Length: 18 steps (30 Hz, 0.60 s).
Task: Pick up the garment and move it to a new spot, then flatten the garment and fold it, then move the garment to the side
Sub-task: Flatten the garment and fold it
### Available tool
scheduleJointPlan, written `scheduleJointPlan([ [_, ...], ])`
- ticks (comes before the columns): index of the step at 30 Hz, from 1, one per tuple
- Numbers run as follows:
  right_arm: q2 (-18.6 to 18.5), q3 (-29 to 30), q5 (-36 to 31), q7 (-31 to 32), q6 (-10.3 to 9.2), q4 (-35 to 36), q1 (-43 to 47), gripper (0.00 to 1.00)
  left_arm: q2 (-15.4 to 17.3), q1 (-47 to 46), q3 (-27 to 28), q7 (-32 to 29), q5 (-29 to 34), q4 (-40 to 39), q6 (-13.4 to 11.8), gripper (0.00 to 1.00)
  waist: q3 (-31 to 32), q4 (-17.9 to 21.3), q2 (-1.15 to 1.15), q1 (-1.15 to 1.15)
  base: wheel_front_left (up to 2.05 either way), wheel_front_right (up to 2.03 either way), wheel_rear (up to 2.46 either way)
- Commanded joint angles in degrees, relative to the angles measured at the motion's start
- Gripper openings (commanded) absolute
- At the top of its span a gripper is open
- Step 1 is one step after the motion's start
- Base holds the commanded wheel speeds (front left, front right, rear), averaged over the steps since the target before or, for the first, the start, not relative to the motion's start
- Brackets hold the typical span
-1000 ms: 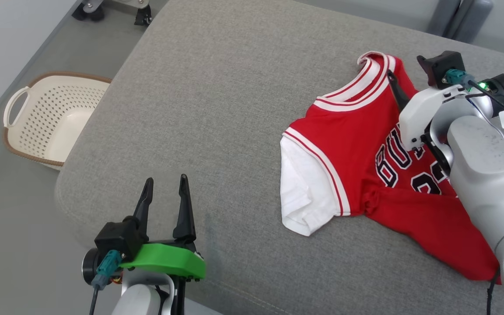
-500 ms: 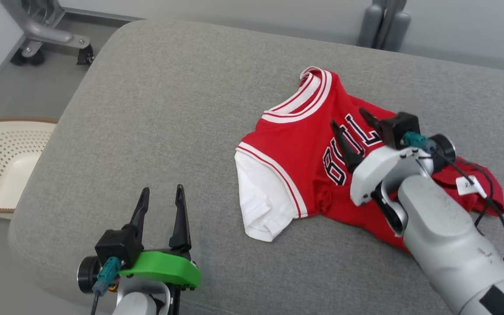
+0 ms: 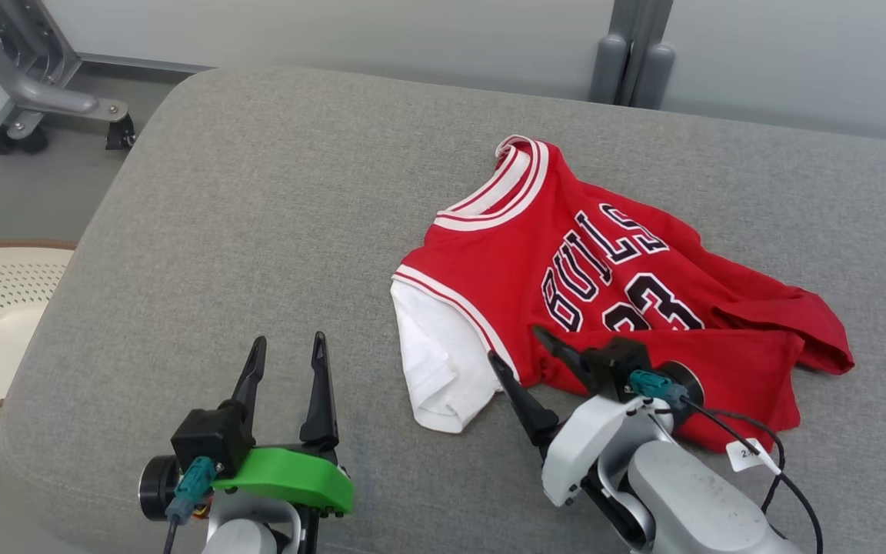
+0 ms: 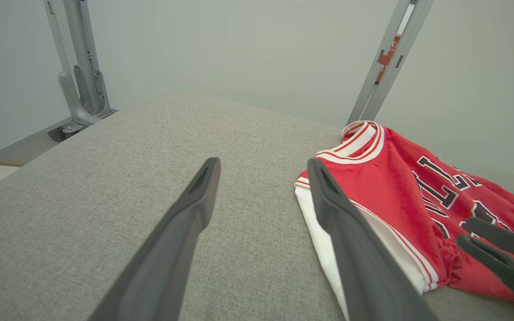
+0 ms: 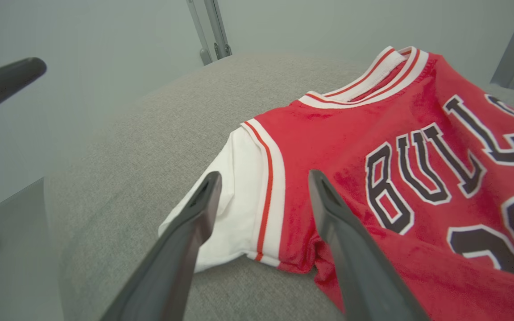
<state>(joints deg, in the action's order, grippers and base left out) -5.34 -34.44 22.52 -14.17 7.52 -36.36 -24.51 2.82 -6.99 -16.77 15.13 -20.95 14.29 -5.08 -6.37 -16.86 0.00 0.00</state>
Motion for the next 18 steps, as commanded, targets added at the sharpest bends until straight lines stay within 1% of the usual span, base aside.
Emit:
scheduleJointPlan([
  [1,0.1,-0.6,0.5,0.1,-0.06,0.3,0.6,1.0,0.2,0.1,0.0,0.0,0.1,0.0,0.0,1.0,-0.5,-0.9,0.0,0.0,0.0,0.0,0.0],
  [7,1.5,-2.9,3.3,2.4,-0.06,-2.8,-1.6,1.0,0.1,-1.0,-0.5,0.0,-0.6,-0.3,-0.3,1.0,-1.8,-3.8,0.0,0.0,0.0,0.0,0.0],
  [15,2.2,-6.5,5.0,4.0,-0.06,-12.2,-6.6,1.0,0.1,-1.6,-0.8,0.0,-1.6,-0.5,-0.6,1.0,-3.2,-7.5,0.0,0.0,0.0,0.0,0.0],
  [16,2.2,-7.1,5.3,4.2,-0.06,-13.3,-7.3,0.73,0.1,-1.5,-0.8,0.0,-1.7,-0.5,-0.7,1.0,-3.3,-7.8,0.0,0.0,0.0,0.0,0.0],
  [17,2.3,-7.8,5.6,4.2,-0.06,-14.0,-7.7,0.49,0.1,-1.5,-0.8,0.0,-1.8,-0.5,-0.7,1.0,-3.3,-8.0,0.0,0.0,0.0,0.0,0.0],
  [18,2.3,-8.4,6.1,4.1,-0.06,-14.8,-8.1,0.33,0.1,-1.6,-0.8,0.0,-1.8,-0.6,-0.8,1.0,-3.3,-8.1,0.0,0.0,0.0,0.0,0.0],
])
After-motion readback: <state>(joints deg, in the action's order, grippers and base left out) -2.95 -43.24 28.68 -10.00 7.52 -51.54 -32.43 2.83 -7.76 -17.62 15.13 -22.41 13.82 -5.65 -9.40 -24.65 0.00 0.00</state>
